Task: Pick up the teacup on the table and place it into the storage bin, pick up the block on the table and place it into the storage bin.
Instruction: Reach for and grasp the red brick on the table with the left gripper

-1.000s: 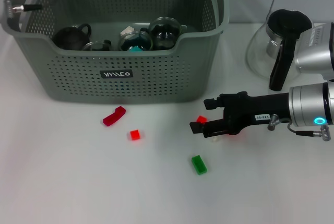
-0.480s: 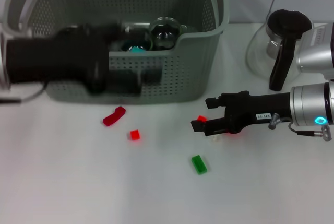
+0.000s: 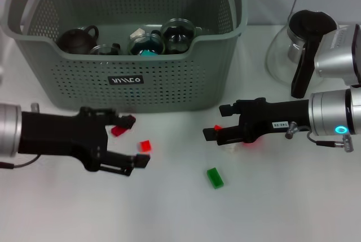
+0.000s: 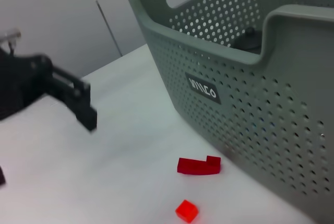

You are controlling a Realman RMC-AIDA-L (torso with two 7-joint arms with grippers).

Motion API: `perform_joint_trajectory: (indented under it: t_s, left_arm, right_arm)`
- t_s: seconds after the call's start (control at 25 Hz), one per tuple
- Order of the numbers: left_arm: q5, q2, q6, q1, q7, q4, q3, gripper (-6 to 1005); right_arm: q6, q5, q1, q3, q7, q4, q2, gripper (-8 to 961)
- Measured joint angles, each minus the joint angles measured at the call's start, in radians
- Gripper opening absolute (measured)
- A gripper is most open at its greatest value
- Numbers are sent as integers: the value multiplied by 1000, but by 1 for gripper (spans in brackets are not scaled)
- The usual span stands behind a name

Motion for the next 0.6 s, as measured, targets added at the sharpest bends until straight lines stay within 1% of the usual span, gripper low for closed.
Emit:
perform_joint_trajectory:
  t_s: [0.2,0.32,0.44,0.6]
  left_arm:
    - [130,1,-84,-18,-39,-26,28,921]
    - [201,-1,-192,-20,-112,-44,80,920]
    - [238,-2,-276,-23,-164,-66,127,920]
    - [247,-2,-359,-28,-188,-99,150,918]
  right_arm:
    - [9,4,3,1,3,3,2,916]
    - [14,5,2,7,3,3,3,915]
    - [16,6,1,12,4,4,3,915]
    - [19,6,-4,13,4,2,0,915]
